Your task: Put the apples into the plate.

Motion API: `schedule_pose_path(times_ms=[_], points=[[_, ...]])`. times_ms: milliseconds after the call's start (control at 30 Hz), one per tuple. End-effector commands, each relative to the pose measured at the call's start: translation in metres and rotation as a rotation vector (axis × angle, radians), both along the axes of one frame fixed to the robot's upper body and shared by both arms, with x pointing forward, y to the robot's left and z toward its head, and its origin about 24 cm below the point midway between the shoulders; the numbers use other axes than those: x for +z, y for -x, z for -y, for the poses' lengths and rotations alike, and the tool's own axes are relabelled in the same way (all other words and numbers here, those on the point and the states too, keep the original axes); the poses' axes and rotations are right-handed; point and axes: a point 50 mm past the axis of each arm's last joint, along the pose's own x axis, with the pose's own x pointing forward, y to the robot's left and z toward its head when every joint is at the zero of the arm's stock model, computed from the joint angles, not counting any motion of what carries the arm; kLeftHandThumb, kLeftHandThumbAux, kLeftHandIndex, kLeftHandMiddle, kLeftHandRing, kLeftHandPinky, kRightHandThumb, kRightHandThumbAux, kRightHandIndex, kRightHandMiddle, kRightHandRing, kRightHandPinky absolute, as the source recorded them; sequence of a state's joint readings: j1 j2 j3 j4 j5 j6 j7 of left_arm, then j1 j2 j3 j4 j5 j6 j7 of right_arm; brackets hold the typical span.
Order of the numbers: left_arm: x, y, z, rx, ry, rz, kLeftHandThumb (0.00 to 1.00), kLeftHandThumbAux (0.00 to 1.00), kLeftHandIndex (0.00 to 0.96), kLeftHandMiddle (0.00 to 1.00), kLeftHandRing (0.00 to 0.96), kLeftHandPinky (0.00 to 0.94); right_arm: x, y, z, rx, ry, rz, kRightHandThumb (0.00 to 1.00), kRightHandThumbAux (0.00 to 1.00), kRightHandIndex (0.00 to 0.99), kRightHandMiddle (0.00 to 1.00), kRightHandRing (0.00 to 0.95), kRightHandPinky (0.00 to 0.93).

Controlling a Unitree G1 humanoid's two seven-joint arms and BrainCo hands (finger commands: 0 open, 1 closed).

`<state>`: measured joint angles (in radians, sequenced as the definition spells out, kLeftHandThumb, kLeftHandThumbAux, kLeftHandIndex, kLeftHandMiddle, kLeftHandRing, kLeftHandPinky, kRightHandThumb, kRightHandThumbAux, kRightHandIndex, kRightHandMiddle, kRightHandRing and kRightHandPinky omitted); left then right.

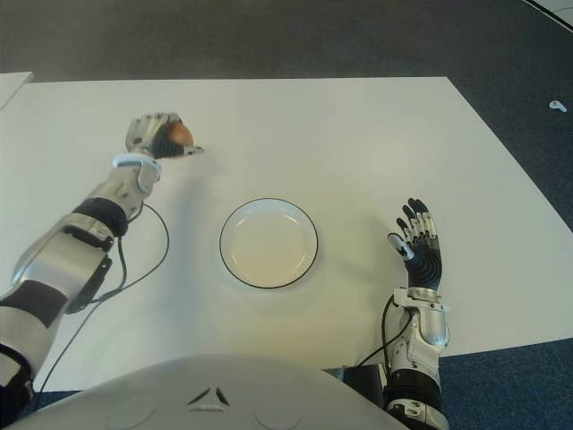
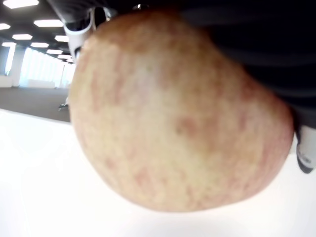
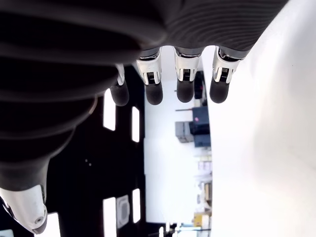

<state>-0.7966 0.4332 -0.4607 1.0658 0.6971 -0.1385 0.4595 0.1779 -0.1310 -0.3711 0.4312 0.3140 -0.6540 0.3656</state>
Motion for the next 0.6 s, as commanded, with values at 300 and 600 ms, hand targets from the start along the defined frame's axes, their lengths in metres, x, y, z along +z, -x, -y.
schedule_pose_path(times_ms=[300, 600], points=[[0.053, 0.004, 0.021, -0.188, -0.018, 0.127, 0.853, 0.668, 0.401, 0.527, 0.821, 0.78, -0.032, 0.002, -0.021, -0.005, -0.09, -0.108, 0.094, 0.616, 0.078, 0.055, 0.013, 0.0], [0.065, 0.014, 0.02, -0.227, -0.05, 0.133, 0.854, 0.668, 0.402, 0.528, 0.829, 0.797, -0.037, 0.002, -0.026, -0.009, -0.105, -0.14, 0.092, 0.599, 0.061, 0.033, 0.0, 0.0]])
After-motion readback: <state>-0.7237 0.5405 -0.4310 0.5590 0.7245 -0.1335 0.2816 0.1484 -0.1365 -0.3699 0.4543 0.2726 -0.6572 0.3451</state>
